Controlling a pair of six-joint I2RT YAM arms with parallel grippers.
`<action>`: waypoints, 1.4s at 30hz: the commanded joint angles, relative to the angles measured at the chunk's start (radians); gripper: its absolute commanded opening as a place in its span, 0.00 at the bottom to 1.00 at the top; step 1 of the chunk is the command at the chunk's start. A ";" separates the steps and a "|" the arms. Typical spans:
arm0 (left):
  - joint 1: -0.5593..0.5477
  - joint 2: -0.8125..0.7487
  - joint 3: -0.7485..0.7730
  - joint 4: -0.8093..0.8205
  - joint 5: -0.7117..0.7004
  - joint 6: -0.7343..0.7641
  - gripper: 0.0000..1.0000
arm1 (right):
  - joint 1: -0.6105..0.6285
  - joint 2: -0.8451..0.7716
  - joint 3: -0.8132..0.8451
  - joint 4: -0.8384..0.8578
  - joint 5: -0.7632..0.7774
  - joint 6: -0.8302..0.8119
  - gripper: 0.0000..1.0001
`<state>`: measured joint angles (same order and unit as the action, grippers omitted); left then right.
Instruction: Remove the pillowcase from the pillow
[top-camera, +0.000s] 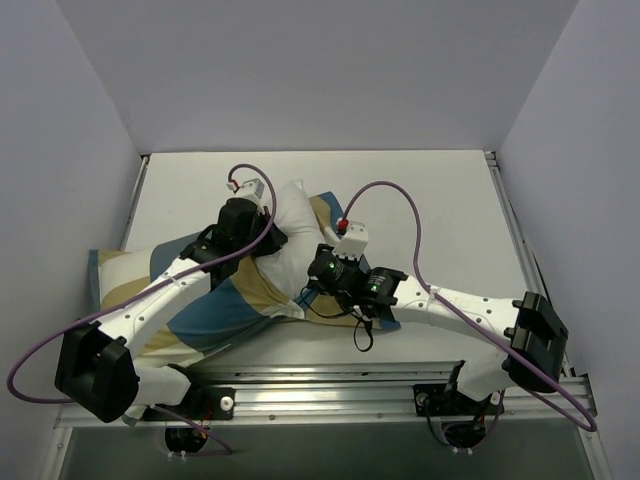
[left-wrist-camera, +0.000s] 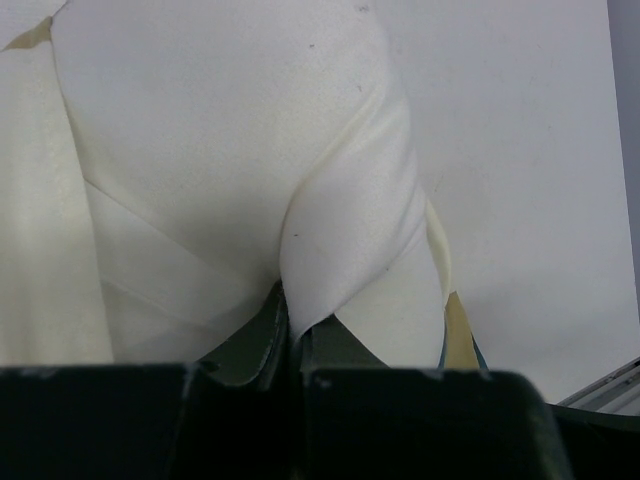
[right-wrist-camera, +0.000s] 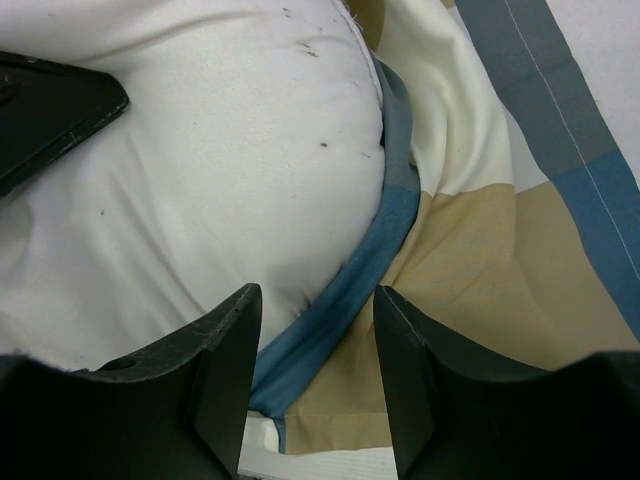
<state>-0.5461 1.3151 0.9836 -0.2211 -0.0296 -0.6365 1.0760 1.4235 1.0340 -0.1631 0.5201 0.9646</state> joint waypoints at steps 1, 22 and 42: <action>-0.014 0.021 0.030 0.002 -0.007 -0.019 0.02 | 0.007 0.034 -0.005 -0.030 0.066 0.029 0.44; -0.032 0.004 0.024 -0.015 -0.007 -0.014 0.02 | -0.054 0.092 -0.019 0.093 -0.019 -0.041 0.40; 0.011 -0.060 0.035 -0.070 -0.003 0.009 0.02 | -0.254 -0.004 -0.302 0.056 -0.026 -0.027 0.00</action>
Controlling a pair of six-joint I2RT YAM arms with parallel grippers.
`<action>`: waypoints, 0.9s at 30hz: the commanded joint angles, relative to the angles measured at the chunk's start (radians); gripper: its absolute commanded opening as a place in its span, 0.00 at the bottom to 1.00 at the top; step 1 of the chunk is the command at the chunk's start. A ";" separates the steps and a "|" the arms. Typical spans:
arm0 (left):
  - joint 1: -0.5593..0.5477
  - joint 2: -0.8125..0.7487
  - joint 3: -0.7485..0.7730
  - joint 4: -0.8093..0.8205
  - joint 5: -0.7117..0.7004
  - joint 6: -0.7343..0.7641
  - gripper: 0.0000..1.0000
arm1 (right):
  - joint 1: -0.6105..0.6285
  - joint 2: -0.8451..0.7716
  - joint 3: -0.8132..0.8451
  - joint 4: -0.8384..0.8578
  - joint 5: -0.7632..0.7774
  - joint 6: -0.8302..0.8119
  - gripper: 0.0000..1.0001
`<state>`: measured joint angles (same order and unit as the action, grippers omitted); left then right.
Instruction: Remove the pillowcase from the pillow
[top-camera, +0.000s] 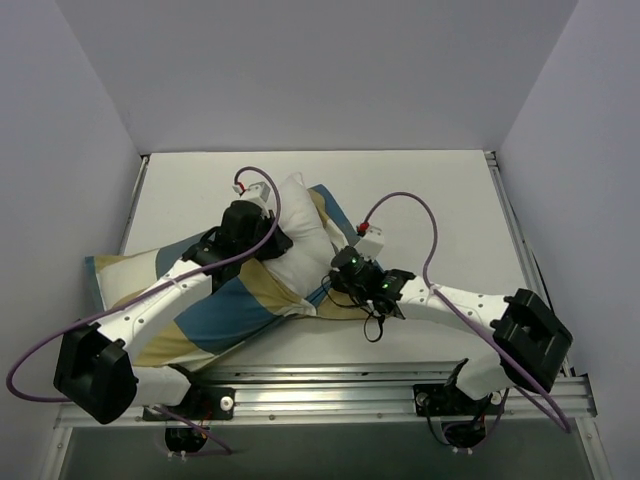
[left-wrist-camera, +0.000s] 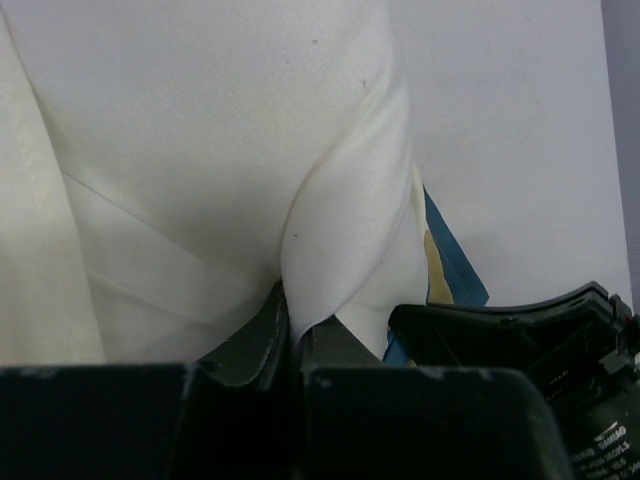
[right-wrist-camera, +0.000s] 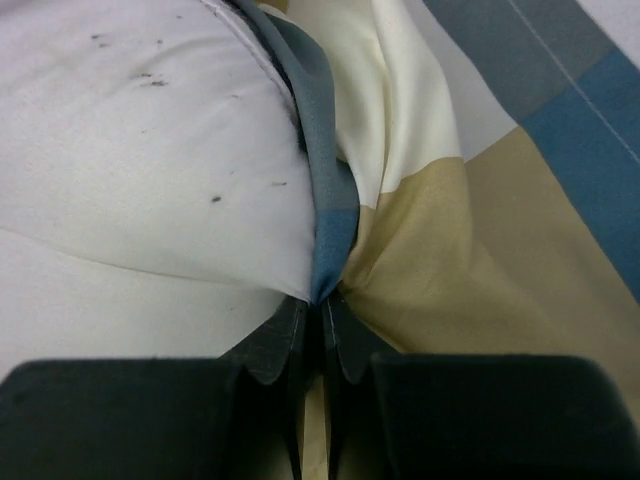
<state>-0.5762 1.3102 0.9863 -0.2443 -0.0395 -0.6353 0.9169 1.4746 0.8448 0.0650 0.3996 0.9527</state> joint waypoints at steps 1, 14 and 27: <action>0.058 -0.060 0.032 -0.049 0.027 -0.004 0.02 | -0.137 -0.072 -0.162 -0.175 0.088 -0.019 0.00; 0.208 -0.154 0.005 -0.164 0.133 -0.006 0.02 | -0.490 -0.228 -0.339 0.007 -0.169 -0.199 0.00; 0.118 -0.091 0.009 -0.055 0.161 0.019 0.02 | -0.274 -0.281 -0.116 -0.079 -0.182 -0.292 0.20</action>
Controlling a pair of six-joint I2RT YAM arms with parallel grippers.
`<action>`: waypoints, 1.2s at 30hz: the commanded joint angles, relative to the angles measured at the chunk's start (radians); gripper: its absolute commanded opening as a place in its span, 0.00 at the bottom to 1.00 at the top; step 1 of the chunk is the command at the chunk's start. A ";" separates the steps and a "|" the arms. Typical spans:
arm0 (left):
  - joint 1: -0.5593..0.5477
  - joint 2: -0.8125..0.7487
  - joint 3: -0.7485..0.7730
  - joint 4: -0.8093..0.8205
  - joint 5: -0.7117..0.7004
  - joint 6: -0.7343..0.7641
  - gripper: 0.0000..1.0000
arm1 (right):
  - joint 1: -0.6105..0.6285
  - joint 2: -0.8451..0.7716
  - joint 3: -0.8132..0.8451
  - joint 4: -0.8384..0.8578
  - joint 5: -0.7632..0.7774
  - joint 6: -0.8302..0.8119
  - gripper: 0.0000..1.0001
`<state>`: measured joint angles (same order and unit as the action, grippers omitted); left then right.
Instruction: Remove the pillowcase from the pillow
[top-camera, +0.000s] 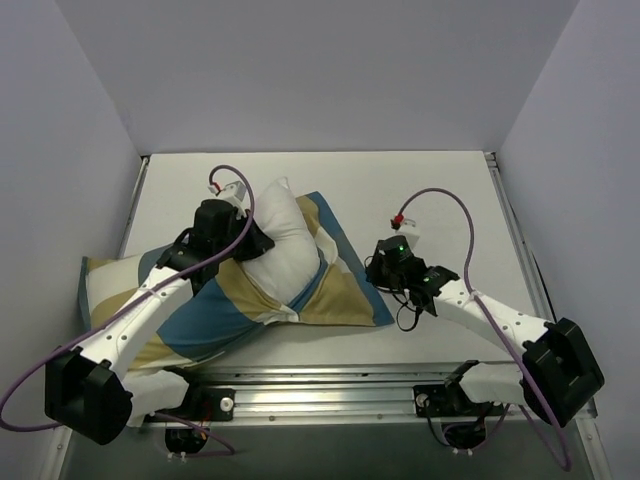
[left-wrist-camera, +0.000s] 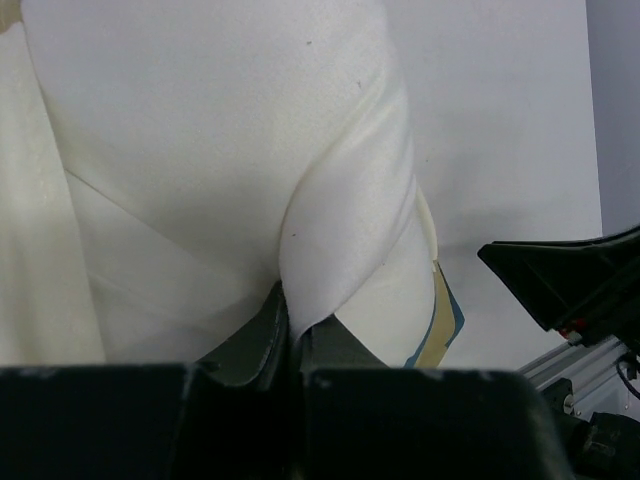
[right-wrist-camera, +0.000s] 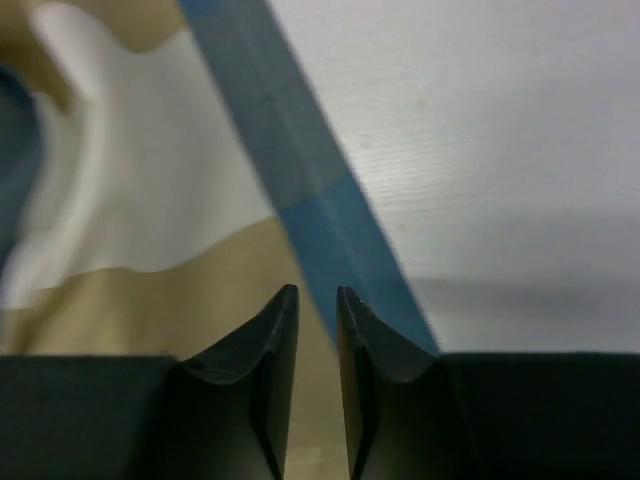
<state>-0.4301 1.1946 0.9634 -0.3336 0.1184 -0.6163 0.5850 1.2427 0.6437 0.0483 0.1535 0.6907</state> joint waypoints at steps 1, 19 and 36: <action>-0.033 0.028 0.037 0.036 0.000 0.006 0.03 | 0.097 -0.052 0.111 -0.088 0.066 -0.030 0.24; -0.372 0.178 0.376 -0.147 -0.180 0.783 0.96 | 0.193 -0.074 0.039 -0.111 0.041 0.049 0.43; -0.398 0.402 0.249 -0.206 -0.390 0.426 0.86 | 0.208 -0.058 0.040 -0.065 0.047 0.027 0.43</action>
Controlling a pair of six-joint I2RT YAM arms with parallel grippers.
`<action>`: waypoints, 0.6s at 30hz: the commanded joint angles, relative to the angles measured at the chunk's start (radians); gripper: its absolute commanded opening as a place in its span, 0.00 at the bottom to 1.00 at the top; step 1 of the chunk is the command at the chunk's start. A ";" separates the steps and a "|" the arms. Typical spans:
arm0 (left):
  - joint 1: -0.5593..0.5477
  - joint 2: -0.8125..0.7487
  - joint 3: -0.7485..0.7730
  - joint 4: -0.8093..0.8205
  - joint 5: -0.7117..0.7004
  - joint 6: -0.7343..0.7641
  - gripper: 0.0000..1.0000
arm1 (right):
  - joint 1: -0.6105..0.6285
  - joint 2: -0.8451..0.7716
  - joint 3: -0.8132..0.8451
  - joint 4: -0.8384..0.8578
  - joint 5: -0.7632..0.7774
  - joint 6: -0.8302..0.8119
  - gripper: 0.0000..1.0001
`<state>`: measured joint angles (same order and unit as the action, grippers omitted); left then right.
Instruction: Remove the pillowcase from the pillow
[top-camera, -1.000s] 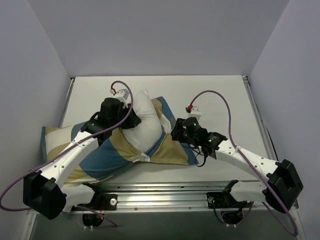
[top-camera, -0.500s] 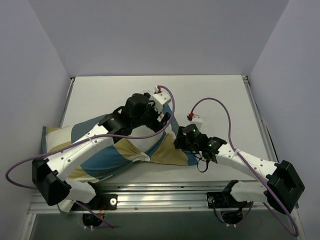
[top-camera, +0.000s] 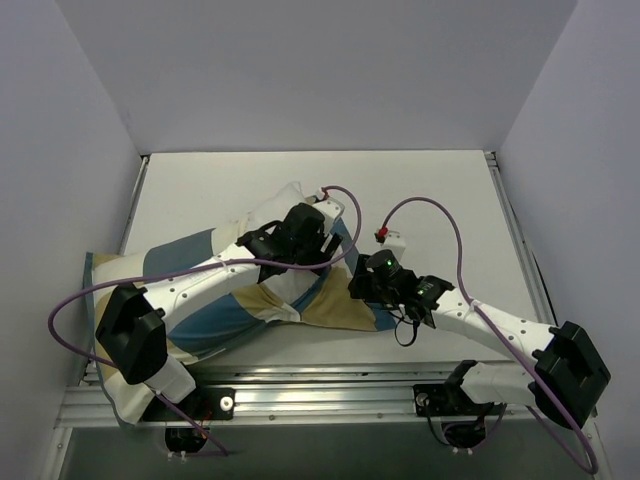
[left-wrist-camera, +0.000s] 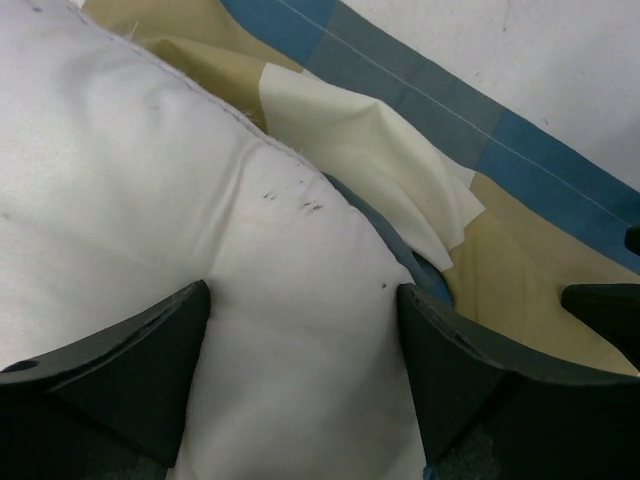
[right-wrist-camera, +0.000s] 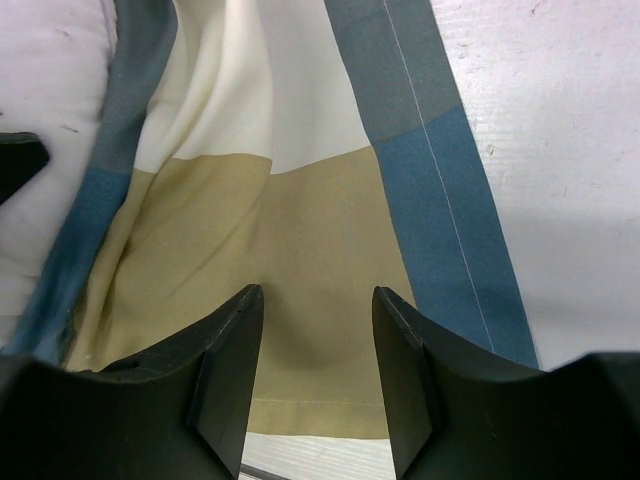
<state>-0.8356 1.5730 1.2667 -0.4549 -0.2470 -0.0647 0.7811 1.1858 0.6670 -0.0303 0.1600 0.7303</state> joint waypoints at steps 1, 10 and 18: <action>0.013 0.025 -0.075 -0.084 -0.021 -0.156 0.81 | 0.017 -0.008 0.022 0.010 0.049 -0.017 0.43; 0.033 0.028 -0.145 -0.033 0.023 -0.265 0.02 | 0.102 -0.008 0.123 -0.020 0.151 -0.022 0.43; 0.046 -0.063 -0.205 0.067 0.035 -0.382 0.02 | 0.224 0.125 0.272 -0.048 0.297 0.095 0.43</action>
<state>-0.8009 1.5330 1.1164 -0.3191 -0.2234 -0.3588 0.9733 1.2457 0.8730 -0.0425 0.3313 0.7559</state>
